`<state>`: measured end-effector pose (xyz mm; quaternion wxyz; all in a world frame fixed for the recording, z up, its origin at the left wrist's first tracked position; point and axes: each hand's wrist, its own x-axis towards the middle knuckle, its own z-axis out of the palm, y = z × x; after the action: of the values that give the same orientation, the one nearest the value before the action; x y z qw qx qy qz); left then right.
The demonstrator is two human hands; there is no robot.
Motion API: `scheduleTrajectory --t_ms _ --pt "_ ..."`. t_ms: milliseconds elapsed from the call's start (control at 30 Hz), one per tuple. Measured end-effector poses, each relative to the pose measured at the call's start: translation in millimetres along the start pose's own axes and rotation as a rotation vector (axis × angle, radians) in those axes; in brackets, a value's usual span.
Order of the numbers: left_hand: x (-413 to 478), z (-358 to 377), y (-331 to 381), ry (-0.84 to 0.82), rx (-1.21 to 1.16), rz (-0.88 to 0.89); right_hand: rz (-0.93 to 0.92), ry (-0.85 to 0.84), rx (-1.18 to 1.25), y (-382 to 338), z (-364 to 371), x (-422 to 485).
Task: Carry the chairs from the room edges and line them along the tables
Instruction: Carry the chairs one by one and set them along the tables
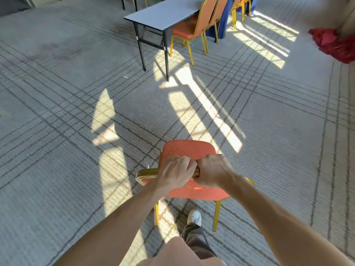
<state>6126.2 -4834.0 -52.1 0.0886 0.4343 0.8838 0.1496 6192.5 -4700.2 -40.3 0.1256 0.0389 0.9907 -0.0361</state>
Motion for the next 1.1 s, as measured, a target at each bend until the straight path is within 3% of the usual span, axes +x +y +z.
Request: scheduleTrajectory --t_ms 67,367,1100 --pt "36.8 -5.7 -7.0 0.031 0.059 -0.018 0.011 0.057 0.037 22.3 -16.4 26.5" --pt "177.1 -41.7 -34.9 0.249 -0.094 -0.156 0.039 0.25 0.168 91.4 -59.4 139.9" --pt "448.8 -70.9 -123.5 0.42 0.073 -0.239 0.062 0.236 0.242 226.5 -145.9 375.3"
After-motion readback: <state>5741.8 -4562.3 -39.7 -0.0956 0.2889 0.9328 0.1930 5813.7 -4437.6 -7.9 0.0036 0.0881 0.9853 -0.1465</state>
